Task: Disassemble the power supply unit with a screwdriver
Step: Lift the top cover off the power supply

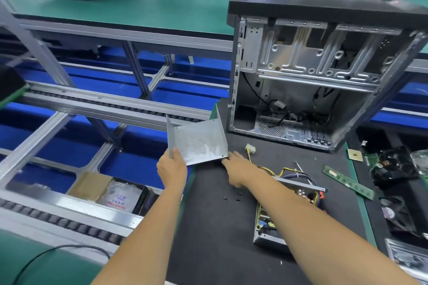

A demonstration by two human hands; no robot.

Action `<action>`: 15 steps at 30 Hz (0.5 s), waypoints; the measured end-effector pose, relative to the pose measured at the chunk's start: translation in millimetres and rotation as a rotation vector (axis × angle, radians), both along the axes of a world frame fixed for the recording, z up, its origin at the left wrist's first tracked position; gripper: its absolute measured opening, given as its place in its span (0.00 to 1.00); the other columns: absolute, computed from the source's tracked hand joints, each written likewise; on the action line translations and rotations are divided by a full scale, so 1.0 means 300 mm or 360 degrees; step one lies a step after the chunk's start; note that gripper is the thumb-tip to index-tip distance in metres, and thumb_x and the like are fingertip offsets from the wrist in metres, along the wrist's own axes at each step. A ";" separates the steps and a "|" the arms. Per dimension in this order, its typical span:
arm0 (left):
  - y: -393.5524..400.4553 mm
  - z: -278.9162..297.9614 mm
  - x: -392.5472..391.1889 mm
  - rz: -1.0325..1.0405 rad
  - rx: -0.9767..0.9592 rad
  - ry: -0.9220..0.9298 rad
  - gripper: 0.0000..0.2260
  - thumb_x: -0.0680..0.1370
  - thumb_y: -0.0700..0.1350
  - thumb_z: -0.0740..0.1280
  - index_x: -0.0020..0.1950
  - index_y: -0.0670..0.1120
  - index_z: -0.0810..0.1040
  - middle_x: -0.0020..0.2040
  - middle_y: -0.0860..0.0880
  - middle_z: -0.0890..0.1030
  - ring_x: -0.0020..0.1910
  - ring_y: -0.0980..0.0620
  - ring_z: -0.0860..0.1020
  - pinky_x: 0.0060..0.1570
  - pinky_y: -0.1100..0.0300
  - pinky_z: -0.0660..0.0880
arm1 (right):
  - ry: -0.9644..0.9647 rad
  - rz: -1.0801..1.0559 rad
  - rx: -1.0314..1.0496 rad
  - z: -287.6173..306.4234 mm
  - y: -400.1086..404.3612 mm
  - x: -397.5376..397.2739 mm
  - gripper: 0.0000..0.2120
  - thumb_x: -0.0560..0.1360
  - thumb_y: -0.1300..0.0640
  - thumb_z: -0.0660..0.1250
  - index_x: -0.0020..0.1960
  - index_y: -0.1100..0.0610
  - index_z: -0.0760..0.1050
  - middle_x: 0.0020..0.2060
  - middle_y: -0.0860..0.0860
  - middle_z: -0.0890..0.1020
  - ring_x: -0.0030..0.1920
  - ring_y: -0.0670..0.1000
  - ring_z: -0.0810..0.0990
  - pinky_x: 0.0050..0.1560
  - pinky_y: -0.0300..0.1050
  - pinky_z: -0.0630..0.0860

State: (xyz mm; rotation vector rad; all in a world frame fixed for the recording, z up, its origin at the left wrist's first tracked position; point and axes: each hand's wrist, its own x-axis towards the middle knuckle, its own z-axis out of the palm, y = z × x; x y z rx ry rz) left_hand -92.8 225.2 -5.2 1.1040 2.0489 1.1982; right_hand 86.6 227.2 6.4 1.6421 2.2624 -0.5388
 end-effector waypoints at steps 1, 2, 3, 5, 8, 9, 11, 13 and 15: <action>-0.002 0.001 -0.002 -0.0023 0.0006 0.0005 0.16 0.81 0.45 0.57 0.33 0.45 0.68 0.30 0.48 0.70 0.33 0.45 0.70 0.34 0.53 0.67 | 0.0006 -0.0023 0.0041 -0.003 -0.004 -0.007 0.25 0.73 0.69 0.60 0.70 0.61 0.66 0.72 0.58 0.61 0.71 0.59 0.61 0.65 0.55 0.69; -0.002 0.002 -0.003 -0.0038 0.0007 0.0006 0.17 0.81 0.45 0.57 0.32 0.45 0.67 0.29 0.48 0.70 0.32 0.46 0.69 0.33 0.53 0.67 | 0.0027 -0.0051 0.0089 -0.004 -0.006 -0.015 0.21 0.73 0.69 0.60 0.66 0.62 0.69 0.69 0.58 0.64 0.68 0.59 0.64 0.62 0.54 0.72; -0.001 0.003 -0.005 -0.0037 0.0001 -0.0005 0.17 0.81 0.45 0.57 0.32 0.44 0.67 0.29 0.48 0.69 0.32 0.46 0.68 0.33 0.53 0.67 | 0.0036 -0.0070 0.0150 -0.002 -0.007 -0.022 0.18 0.73 0.70 0.60 0.63 0.63 0.72 0.64 0.58 0.68 0.65 0.59 0.68 0.59 0.53 0.74; 0.002 0.002 -0.005 -0.0005 -0.0027 -0.0053 0.17 0.80 0.46 0.57 0.32 0.42 0.67 0.30 0.47 0.69 0.32 0.45 0.69 0.34 0.51 0.70 | 0.0036 -0.0092 0.0244 0.000 -0.008 -0.027 0.15 0.73 0.71 0.60 0.58 0.64 0.75 0.58 0.58 0.72 0.59 0.59 0.72 0.54 0.51 0.75; 0.004 0.004 0.000 0.0036 -0.0047 -0.0098 0.16 0.80 0.46 0.57 0.34 0.42 0.70 0.32 0.46 0.73 0.37 0.41 0.73 0.41 0.46 0.74 | 0.0033 -0.0103 0.0298 0.002 -0.011 -0.019 0.12 0.73 0.72 0.61 0.54 0.64 0.76 0.55 0.59 0.73 0.55 0.59 0.75 0.46 0.48 0.72; 0.005 0.005 0.004 0.0041 -0.0048 -0.0109 0.15 0.81 0.46 0.57 0.36 0.42 0.71 0.34 0.45 0.74 0.39 0.40 0.75 0.43 0.45 0.75 | 0.0046 -0.0107 0.0311 0.002 -0.011 -0.013 0.11 0.73 0.72 0.61 0.53 0.64 0.76 0.55 0.59 0.73 0.54 0.59 0.75 0.44 0.48 0.70; 0.006 0.005 0.010 0.0045 -0.0045 -0.0109 0.15 0.81 0.46 0.57 0.37 0.42 0.72 0.35 0.45 0.75 0.43 0.38 0.75 0.46 0.44 0.75 | 0.0091 -0.0113 0.0320 -0.001 -0.014 -0.003 0.11 0.74 0.72 0.59 0.53 0.64 0.75 0.55 0.59 0.73 0.54 0.60 0.75 0.44 0.47 0.68; 0.006 0.003 0.015 0.0033 -0.0034 -0.0108 0.15 0.81 0.46 0.57 0.37 0.42 0.72 0.35 0.46 0.74 0.43 0.39 0.75 0.45 0.45 0.75 | 0.0123 -0.0097 0.0304 -0.006 -0.021 0.003 0.11 0.74 0.71 0.59 0.54 0.63 0.74 0.55 0.59 0.73 0.55 0.60 0.74 0.46 0.48 0.69; 0.004 -0.002 0.018 0.0006 -0.0021 -0.0102 0.15 0.81 0.46 0.57 0.36 0.43 0.72 0.34 0.47 0.74 0.41 0.40 0.75 0.41 0.48 0.75 | 0.0143 -0.0093 0.0267 -0.011 -0.031 0.005 0.13 0.73 0.71 0.59 0.55 0.62 0.73 0.56 0.59 0.73 0.56 0.60 0.74 0.51 0.50 0.71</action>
